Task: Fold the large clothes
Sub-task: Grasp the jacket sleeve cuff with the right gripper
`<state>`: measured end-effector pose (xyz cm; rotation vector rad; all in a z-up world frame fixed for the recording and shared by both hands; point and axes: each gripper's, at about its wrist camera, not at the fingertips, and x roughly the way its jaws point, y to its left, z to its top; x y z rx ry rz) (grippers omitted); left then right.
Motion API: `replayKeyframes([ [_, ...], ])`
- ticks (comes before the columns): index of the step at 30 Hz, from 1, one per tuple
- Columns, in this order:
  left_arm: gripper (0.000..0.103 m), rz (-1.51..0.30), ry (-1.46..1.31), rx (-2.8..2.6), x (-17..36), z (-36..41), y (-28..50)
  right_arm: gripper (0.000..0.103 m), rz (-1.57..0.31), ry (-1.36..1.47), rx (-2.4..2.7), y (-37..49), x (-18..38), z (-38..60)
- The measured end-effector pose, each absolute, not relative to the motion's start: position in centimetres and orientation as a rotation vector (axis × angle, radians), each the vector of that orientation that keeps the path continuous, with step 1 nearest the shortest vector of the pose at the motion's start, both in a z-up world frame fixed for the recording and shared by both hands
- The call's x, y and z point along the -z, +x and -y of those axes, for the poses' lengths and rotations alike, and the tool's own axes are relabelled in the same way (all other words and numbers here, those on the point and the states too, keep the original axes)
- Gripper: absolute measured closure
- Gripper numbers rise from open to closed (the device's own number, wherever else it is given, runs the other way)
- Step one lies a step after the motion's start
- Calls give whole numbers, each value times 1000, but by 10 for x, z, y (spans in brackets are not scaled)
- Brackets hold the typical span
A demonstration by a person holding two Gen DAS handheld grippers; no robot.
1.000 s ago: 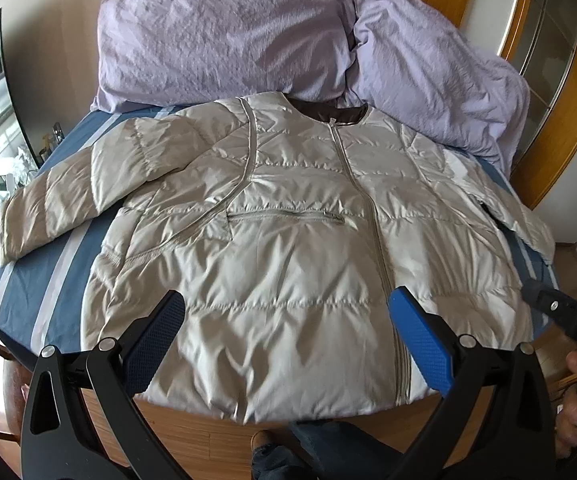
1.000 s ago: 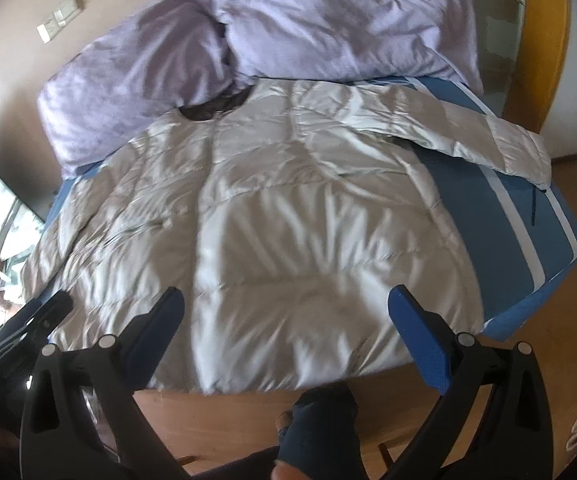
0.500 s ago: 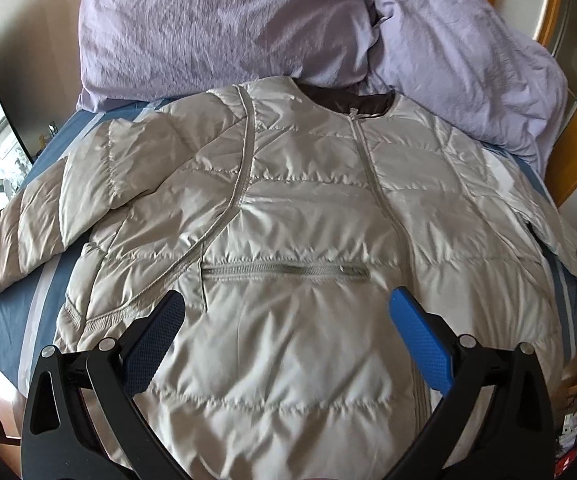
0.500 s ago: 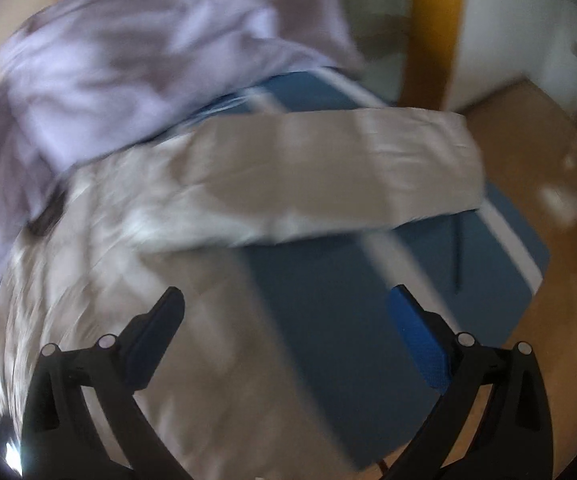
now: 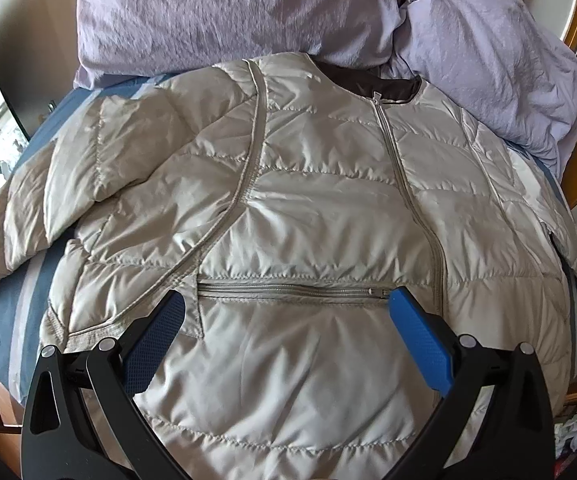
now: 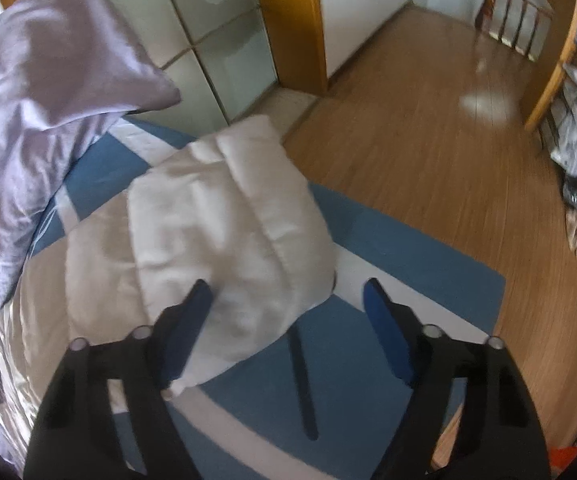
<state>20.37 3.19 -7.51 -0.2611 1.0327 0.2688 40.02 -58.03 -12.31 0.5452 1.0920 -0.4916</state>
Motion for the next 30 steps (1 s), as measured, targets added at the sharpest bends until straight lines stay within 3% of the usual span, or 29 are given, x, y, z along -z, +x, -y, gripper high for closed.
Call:
replayKeyframes([
  [7, 1, -1039, -286, -252, 80, -32, 206, 61, -1093, 587, 459, 398, 133, 586],
  [9, 1, -1037, -296, -250, 80, -34, 206, 79, -1087, 587, 434, 397, 132, 581],
  [11, 1, -1032, -306, -252, 80, -36, 205, 85, -1071, 572, 425, 399, 126, 573],
  [23, 1, -968, -376, -255, 69, -55, 193, 89, -863, 425, 100, 440, 34, 445],
  [30, 1, -939, -405, -279, 64, -68, 180, 89, -898, 336, -224, 459, 19, 312],
])
